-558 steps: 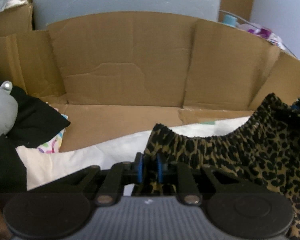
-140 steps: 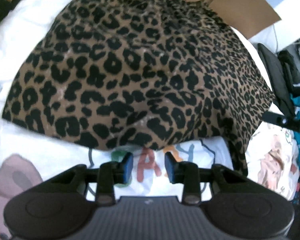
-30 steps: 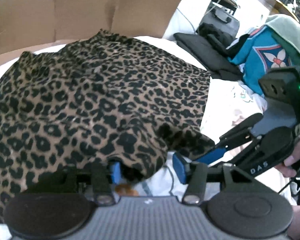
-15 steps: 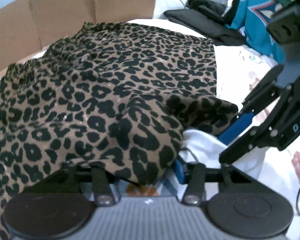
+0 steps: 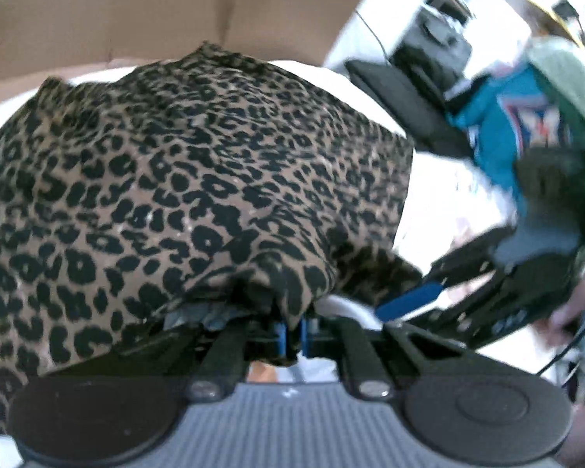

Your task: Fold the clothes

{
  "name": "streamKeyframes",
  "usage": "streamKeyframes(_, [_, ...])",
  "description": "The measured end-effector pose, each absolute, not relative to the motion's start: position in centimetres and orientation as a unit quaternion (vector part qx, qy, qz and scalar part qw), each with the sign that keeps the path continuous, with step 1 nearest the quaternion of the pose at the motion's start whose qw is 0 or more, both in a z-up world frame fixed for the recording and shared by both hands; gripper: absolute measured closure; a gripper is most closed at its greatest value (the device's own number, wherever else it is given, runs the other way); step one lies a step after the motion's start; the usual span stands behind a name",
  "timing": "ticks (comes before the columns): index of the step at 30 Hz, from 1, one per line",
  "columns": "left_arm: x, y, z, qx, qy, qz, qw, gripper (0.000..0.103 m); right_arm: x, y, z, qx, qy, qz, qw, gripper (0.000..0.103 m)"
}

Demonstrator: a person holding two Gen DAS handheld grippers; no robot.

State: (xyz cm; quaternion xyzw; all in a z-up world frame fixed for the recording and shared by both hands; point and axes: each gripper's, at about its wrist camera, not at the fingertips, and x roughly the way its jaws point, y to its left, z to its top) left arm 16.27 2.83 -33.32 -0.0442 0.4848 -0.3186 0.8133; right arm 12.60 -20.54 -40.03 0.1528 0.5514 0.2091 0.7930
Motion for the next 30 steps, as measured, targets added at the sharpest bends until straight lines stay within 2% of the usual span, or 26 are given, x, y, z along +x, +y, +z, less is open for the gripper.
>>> streamKeyframes(4, [16.5, 3.3, -32.5, -0.065, 0.489, -0.312, 0.812, 0.096, 12.6, -20.7, -39.7, 0.157, 0.545, 0.212, 0.796, 0.061])
streamKeyframes(19, [12.9, -0.5, -29.4, 0.125, 0.381, -0.331, 0.854, 0.096, 12.3, -21.5, -39.9, 0.161, 0.545, 0.208, 0.796, 0.061])
streamKeyframes(22, [12.3, -1.3, -28.9, 0.157, 0.361, -0.334, 0.856, 0.100, 12.3, -21.2, -40.0, 0.161, 0.546, 0.208, 0.795, 0.061])
streamKeyframes(25, [12.5, -1.8, -28.9, 0.160, 0.359, -0.343, 0.853, 0.100, 12.4, -21.1, -40.1, 0.159, 0.549, 0.208, 0.794, 0.061])
streamKeyframes(27, [13.2, -1.7, -29.3, 0.130, 0.384, -0.349, 0.845, 0.100, 12.4, -21.0, -40.2, 0.159, 0.550, 0.208, 0.793, 0.061])
streamKeyframes(30, [15.1, 0.0, -30.2, 0.004, 0.452, -0.340, 0.825, 0.101, 12.6, -21.2, -40.2, 0.160, 0.551, 0.207, 0.793, 0.061])
